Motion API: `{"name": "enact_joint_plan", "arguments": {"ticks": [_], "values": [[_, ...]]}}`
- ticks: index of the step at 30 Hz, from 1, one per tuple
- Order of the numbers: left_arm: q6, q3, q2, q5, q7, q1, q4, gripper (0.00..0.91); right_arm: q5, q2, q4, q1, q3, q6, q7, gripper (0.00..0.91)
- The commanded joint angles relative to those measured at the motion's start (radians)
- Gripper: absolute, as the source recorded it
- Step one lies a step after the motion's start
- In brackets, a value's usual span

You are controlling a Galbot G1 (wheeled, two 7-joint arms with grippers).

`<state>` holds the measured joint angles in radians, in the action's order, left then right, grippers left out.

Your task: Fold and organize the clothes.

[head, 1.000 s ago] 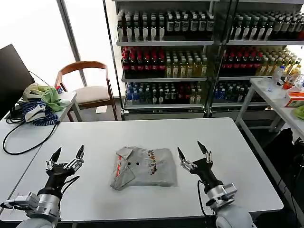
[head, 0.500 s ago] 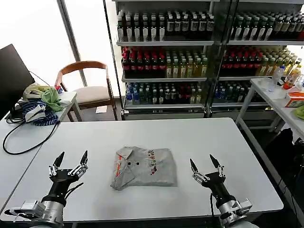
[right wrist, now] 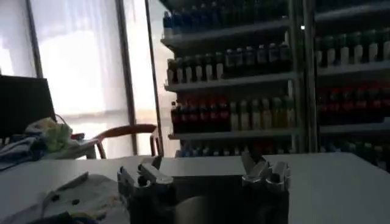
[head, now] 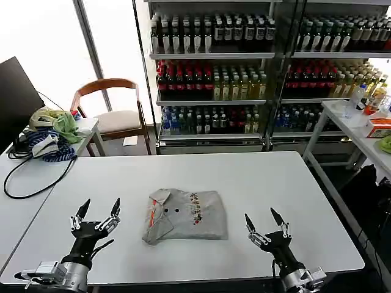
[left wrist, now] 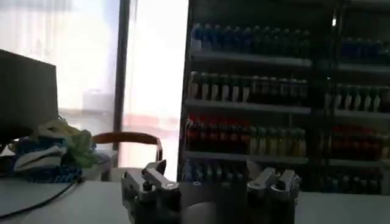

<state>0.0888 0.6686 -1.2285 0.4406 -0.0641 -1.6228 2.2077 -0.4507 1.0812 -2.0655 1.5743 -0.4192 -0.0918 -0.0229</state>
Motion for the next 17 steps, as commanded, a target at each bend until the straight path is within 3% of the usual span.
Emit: {"name": "enact_joint_plan", "arguments": {"ticks": [1,17], "values": [[-0.008,-0.011,0.003,-0.011,0.002,-0.01,-0.007,0.907,0.001,-0.006,0.001,0.028,0.001,-0.023,0.01,0.907],[-0.022,0.036,0.046,-0.008,0.015,-0.009,-0.035,0.907,0.006,-0.01,0.001,0.025,0.016,-0.021,0.012,0.907]]}}
